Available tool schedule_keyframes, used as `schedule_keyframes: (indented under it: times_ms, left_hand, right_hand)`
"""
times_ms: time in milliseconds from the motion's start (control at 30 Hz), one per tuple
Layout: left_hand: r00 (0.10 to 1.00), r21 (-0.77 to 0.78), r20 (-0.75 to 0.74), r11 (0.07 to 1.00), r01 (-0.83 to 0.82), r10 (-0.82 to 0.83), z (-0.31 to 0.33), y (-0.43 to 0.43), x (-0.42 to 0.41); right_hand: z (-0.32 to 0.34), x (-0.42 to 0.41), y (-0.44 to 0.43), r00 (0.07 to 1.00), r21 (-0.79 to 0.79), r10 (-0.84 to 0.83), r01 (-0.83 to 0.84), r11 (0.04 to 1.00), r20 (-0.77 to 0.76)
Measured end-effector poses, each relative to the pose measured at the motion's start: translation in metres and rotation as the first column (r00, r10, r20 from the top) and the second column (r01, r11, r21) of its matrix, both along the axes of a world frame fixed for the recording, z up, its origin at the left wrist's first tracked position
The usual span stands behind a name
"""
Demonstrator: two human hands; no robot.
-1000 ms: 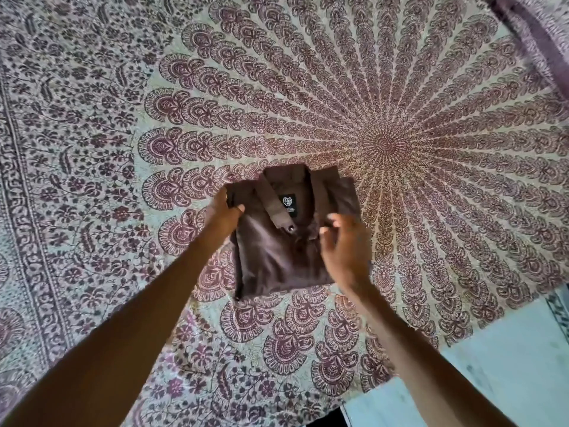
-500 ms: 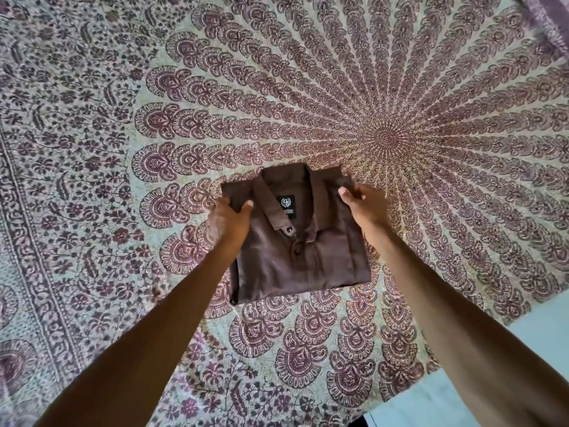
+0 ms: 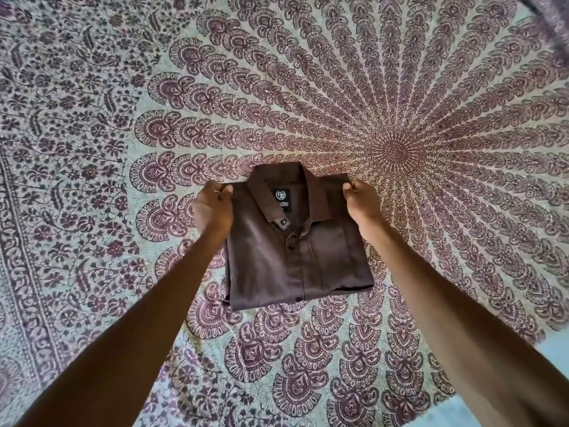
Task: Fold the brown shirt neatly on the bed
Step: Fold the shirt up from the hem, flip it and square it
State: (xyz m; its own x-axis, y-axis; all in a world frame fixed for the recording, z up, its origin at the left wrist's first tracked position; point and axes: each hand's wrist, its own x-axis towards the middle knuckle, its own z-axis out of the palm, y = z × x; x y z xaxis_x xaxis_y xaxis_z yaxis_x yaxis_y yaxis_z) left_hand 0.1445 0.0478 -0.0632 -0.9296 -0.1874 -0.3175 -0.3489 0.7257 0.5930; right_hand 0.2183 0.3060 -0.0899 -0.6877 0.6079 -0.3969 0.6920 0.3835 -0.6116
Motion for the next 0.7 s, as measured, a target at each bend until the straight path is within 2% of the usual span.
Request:
schedule_keyframes:
  times_ms: [67,133,200,267,333,400,500,600,700]
  left_hand:
    - [0.999,0.006,-0.032,1.0,-0.021,0.021,0.0,0.002,0.001]
    - [0.997,-0.002,0.034,0.997,-0.071,0.071,0.002,0.003,0.003]
    - [0.969,0.057,0.184,0.982,-0.177,0.164,0.0,-0.005,0.006]
    - [0.908,0.247,0.362,0.918,-0.311,0.21,-0.002,-0.018,0.017]
    - [0.837,0.361,0.515,0.839,-0.407,0.184,-0.004,-0.031,0.034]
    - [0.792,0.432,0.592,0.771,-0.467,0.148,-0.004,-0.039,0.05]
    - [0.791,0.495,0.605,0.735,-0.463,0.091,-0.005,-0.038,0.054]
    - [0.793,0.51,0.602,0.72,-0.472,0.094,-0.003,-0.035,0.049]
    - [0.788,0.52,0.612,0.714,-0.468,0.071,-0.003,-0.036,0.048]
  right_hand:
    - [-0.001,0.0,-0.002,1.0,0.083,0.021,-0.022,0.996,0.003]
    - [0.001,0.003,-0.006,1.0,0.113,0.016,-0.014,0.994,-0.019]
    - [0.01,0.009,-0.008,0.998,0.102,-0.045,0.049,0.994,-0.041]
    - [0.016,0.023,-0.007,0.998,0.135,-0.065,0.064,0.989,0.009]
    - [0.014,0.045,-0.006,0.998,0.119,-0.039,0.032,0.992,0.059]
    - [0.012,0.065,-0.009,0.999,0.062,-0.039,0.038,0.997,0.015]
    - [0.006,0.075,-0.009,0.996,-0.004,-0.077,0.077,0.997,-0.032]
    - [0.002,0.062,-0.01,0.973,-0.125,-0.231,0.228,0.966,-0.01]
    - [-0.006,0.054,-0.011,0.956,-0.17,-0.294,0.288,0.942,-0.009]
